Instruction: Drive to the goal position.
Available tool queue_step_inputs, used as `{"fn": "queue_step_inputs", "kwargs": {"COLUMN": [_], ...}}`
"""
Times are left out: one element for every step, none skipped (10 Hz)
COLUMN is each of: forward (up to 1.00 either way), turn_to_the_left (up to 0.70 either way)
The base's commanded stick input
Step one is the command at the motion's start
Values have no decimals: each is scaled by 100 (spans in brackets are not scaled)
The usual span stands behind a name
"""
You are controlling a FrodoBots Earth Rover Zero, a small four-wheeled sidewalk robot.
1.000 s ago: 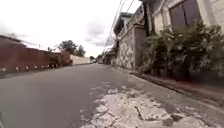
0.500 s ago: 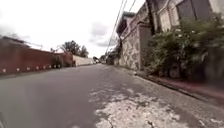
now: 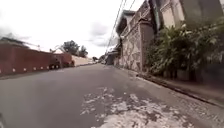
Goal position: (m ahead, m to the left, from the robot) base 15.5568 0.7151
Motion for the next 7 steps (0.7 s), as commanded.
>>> {"fn": "queue_step_inputs", "kwargs": {"forward": [70, 70, 70, 70, 70, 70, 70], "turn_to_the_left": [0, 0, 0, 0, 31, 34, 0]}}
